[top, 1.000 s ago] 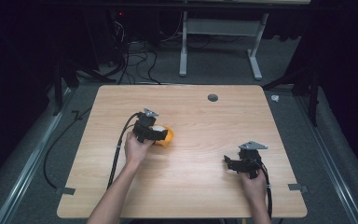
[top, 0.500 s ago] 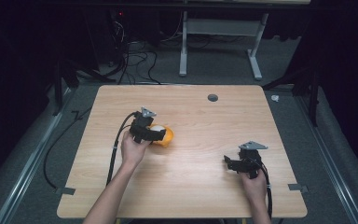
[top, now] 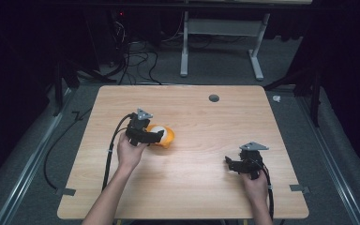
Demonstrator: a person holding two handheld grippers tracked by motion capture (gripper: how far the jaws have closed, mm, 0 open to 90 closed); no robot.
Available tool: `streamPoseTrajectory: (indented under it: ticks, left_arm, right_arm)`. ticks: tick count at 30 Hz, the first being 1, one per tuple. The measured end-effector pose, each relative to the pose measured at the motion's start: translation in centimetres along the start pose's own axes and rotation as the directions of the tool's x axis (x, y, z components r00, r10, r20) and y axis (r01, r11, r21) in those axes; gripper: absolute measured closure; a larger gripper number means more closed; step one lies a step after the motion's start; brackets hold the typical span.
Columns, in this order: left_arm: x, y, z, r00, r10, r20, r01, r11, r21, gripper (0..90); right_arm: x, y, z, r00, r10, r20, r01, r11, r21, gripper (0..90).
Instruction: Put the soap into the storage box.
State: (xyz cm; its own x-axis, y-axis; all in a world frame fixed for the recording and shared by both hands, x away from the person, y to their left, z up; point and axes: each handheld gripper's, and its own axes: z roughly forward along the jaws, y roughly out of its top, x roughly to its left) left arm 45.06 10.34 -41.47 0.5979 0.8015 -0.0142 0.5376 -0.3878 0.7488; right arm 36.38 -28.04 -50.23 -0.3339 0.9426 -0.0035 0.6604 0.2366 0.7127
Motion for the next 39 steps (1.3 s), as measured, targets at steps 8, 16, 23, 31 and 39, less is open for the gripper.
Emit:
streamPoseTrajectory:
  ticks: [8, 16, 23, 31, 39]
  left_arm:
    - [0.4, -0.7, -0.9, 0.9996, -0.022, 0.015, 0.023, 0.9996, -0.014, 21.7]
    - [0.8, -1.3, -1.9, 0.9994, -0.035, 0.007, 0.035, 0.9987, -0.037, 21.8]
    - [1.1, -1.8, -2.7, 0.9992, -0.039, 0.001, 0.039, 0.9985, -0.039, 22.0]
    - [1.2, -2.0, -3.4, 0.999, -0.044, -0.011, 0.043, 0.9978, -0.05, 21.8]
    - [1.3, -2.4, -4.7, 0.9985, -0.055, 0.001, 0.055, 0.9957, -0.075, 21.5]
  right_arm:
    - [0.1, 0.0, 0.0, 1.0, -0.003, 0.003, 0.003, 1.0, -0.003, 21.5]
    - [0.1, 0.0, 0.0, 1.0, -0.006, 0.005, 0.006, 1.0, -0.002, 21.4]
    - [0.1, 0.0, 0.0, 1.0, -0.008, 0.006, 0.008, 1.0, -0.002, 21.4]
    - [0.1, 0.0, 0.0, 1.0, -0.007, 0.006, 0.007, 1.0, -0.001, 21.4]
    - [0.1, 0.0, 0.0, 0.9999, -0.01, 0.007, 0.01, 1.0, -0.002, 21.4]
